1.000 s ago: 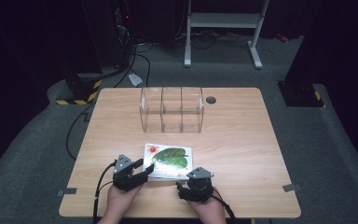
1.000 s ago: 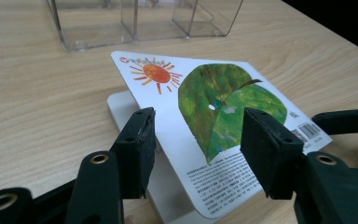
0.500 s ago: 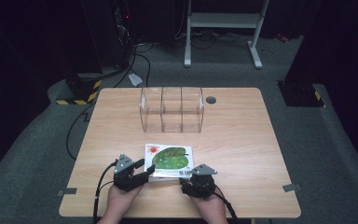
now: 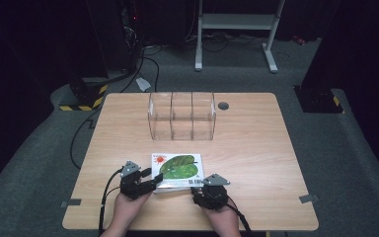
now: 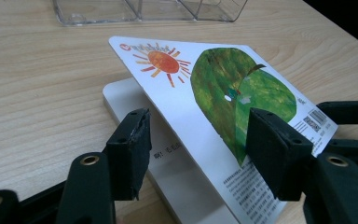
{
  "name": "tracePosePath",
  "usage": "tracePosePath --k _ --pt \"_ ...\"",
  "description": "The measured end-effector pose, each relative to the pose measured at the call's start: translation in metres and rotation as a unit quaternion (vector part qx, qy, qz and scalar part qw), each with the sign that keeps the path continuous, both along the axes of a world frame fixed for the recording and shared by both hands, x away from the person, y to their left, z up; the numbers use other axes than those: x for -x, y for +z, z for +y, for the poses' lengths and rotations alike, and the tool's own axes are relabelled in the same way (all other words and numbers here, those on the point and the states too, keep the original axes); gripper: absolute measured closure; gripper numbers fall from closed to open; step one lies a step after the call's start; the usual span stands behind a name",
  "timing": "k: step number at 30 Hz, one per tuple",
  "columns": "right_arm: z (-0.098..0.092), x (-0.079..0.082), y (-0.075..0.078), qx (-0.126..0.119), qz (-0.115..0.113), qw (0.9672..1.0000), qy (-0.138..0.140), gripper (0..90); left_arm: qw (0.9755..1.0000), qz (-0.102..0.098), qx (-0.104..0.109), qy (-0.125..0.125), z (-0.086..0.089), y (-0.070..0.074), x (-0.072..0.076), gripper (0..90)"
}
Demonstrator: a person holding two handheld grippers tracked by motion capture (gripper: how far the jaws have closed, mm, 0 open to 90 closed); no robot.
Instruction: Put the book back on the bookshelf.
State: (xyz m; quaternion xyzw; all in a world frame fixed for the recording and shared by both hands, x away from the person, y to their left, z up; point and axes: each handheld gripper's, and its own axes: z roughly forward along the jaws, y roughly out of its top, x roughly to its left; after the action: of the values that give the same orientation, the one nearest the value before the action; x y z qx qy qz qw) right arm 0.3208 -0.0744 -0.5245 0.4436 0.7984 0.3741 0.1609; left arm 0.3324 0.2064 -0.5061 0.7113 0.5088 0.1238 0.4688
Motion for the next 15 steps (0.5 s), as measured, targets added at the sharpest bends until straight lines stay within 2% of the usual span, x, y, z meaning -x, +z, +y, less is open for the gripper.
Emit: tracePosePath --k 4,7,10,15 --pt "0.0003 0.0002 -0.0001 0.001 -0.001 1.0 0.0 39.2 0.9995 0.018 0.02 -0.014 -0.0028 -0.0027 -0.0045 41.2" --pt "0.0008 0.0007 -0.0001 0.002 -0.001 1.0 -0.001 39.2 0.9991 0.026 0.021 -0.025 -0.0057 -0.0036 -0.0064 41.7" --pt "0.0006 0.0004 -0.0002 0.005 -0.004 1.0 0.002 39.1 0.9991 0.022 0.019 -0.03 -0.0061 -0.0035 -0.0065 41.3" --pt "0.0019 0.0016 -0.0001 0.01 -0.003 0.9999 0.001 38.1 0.999 0.011 0.011 -0.041 -0.0013 0.0001 -0.0054 52.7"
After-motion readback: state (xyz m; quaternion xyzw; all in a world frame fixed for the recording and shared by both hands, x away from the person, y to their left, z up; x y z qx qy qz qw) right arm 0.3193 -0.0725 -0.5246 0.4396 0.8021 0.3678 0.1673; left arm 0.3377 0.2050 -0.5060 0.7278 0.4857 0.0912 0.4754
